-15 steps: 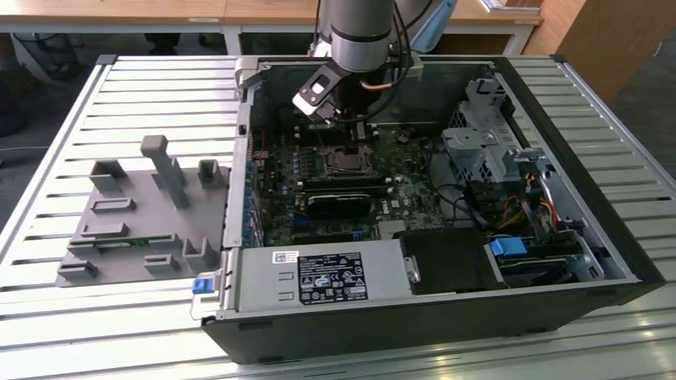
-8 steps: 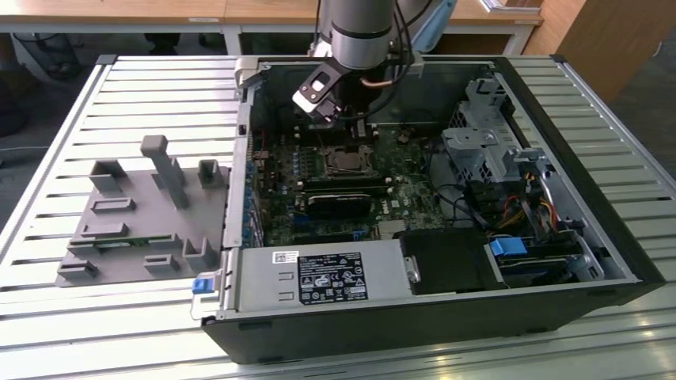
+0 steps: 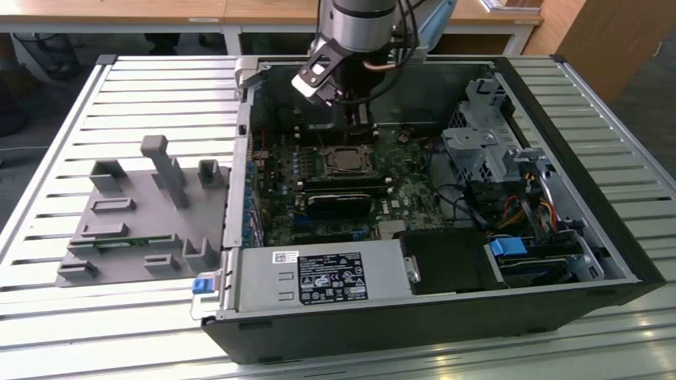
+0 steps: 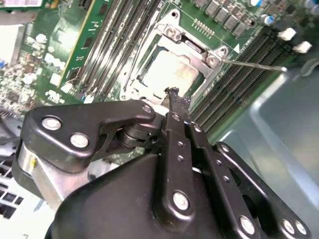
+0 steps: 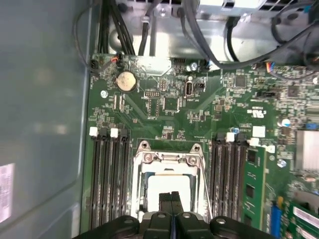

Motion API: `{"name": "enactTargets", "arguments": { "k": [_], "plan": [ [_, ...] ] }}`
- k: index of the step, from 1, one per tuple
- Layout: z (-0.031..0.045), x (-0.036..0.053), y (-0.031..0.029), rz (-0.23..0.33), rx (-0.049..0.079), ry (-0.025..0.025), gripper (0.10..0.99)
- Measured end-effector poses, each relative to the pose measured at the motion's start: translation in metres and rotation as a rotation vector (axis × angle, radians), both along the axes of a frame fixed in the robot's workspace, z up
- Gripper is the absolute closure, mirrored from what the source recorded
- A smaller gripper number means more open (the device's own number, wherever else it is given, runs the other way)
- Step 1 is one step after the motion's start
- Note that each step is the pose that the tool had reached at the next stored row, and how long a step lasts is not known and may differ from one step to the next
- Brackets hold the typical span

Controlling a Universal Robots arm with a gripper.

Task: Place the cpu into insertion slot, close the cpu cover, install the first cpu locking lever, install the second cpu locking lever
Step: 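Install the first cpu locking lever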

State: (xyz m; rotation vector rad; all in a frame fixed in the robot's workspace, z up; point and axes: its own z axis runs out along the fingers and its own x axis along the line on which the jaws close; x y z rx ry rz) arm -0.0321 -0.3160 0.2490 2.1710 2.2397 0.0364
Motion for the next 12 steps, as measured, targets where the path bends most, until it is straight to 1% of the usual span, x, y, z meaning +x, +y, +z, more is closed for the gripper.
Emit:
{"name": "enactTargets", "arguments": {
  "k": [6,7,10,12],
  "plan": [
    [0.0213,0.0,0.0,0.0,0.0,0.0,0.98],
    [0.0238,0.0,0.0,0.0,0.0,0.0001,0.98],
    [0.0245,0.0,0.0,0.011,0.0,0.0,0.98],
    [0.0243,0.0,0.0,0.046,0.0,0.0002,0.98]
  ]
}}
